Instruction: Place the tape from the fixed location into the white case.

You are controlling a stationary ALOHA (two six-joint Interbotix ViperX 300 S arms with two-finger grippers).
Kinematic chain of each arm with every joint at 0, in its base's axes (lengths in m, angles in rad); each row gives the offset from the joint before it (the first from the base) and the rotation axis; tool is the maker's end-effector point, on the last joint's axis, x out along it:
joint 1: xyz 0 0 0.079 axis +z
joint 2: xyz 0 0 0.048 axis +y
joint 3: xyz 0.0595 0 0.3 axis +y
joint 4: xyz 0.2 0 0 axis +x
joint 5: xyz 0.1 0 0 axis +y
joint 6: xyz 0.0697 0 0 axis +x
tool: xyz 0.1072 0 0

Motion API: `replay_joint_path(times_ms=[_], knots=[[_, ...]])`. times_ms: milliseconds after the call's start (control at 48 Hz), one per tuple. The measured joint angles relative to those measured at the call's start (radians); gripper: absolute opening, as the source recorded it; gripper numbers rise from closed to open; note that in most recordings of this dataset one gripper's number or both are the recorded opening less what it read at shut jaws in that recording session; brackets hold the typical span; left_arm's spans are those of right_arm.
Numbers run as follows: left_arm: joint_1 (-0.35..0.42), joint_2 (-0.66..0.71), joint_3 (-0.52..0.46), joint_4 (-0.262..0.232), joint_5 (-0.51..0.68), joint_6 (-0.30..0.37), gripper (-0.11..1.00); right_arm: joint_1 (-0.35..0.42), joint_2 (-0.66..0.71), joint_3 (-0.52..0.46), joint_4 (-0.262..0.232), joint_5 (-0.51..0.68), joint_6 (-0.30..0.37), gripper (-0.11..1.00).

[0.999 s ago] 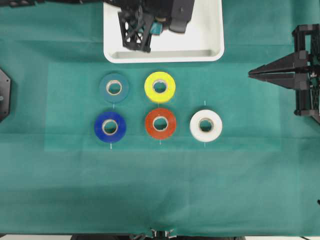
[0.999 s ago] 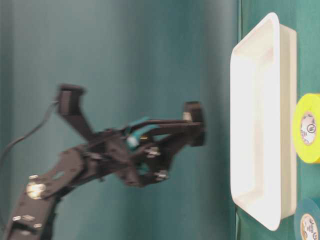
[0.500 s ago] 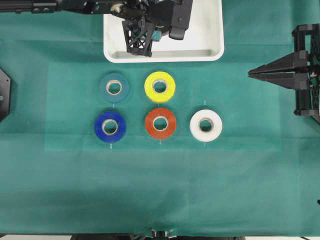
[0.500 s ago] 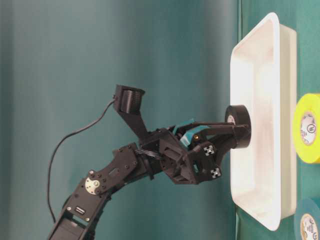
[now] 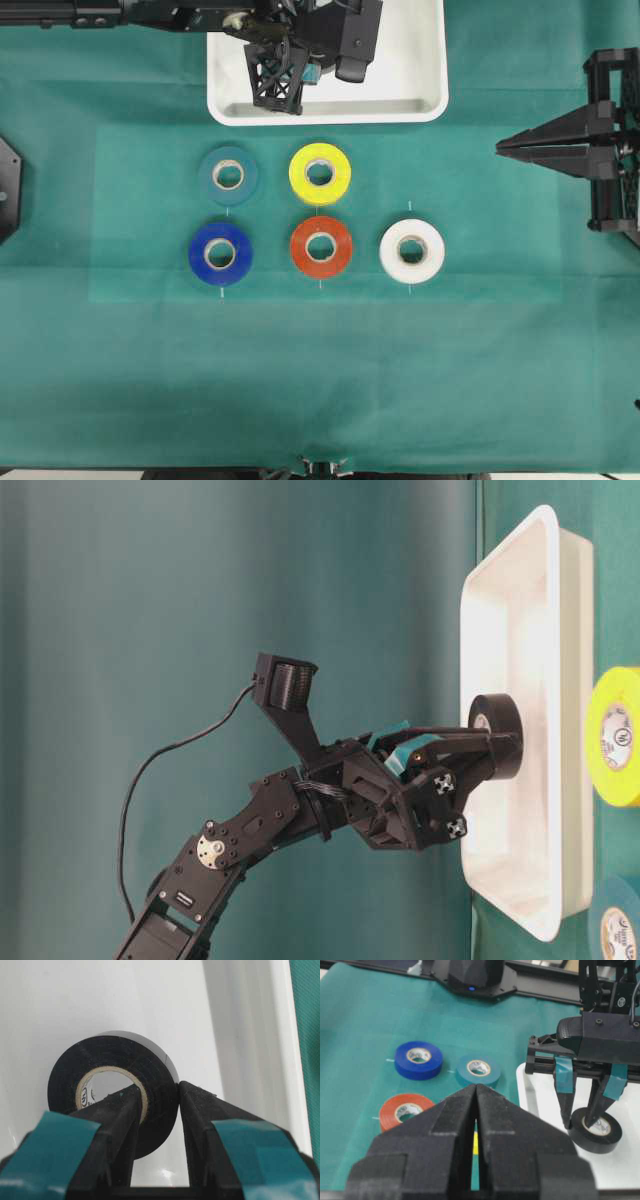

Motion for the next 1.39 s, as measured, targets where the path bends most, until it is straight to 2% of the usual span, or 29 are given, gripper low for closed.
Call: replay_joint_path(times_ms=[208, 250, 416, 479, 604, 999, 1395], knots=[[0.002, 0.0, 0.0, 0.0, 0.0, 0.0, 0.24, 0.0, -0.002, 0.0, 0.0, 0.0, 0.002, 0.0], [0.002, 0.0, 0.0, 0.0, -0.002, 0.0, 0.33, 0.0, -0.002, 0.0, 0.0, 0.0, 0.0, 0.0], [0.002, 0.0, -0.002, 0.002, -0.002, 0.005, 0.83, 0.0, 0.0, 0.0, 0.0, 0.0, 0.002, 0.0], [0.002, 0.0, -0.002, 0.0, -0.005, 0.005, 0.93, 0.0, 0.0, 0.0, 0.0, 0.0, 0.002, 0.0], [0.003, 0.0, 0.0, 0.0, -0.008, 0.003, 0.84, 0.0, 0.0, 0.0, 0.0, 0.0, 0.002, 0.0], [0.002, -0.06, 0.0, 0.0, 0.029, 0.005, 0.84, 0.0, 0.0, 0.0, 0.0, 0.0, 0.002, 0.0], [-0.011, -0.14, -0.034, 0.0, 0.173, 0.0, 0.84, 0.0, 0.0, 0.0, 0.0, 0.0, 0.002, 0.0]])
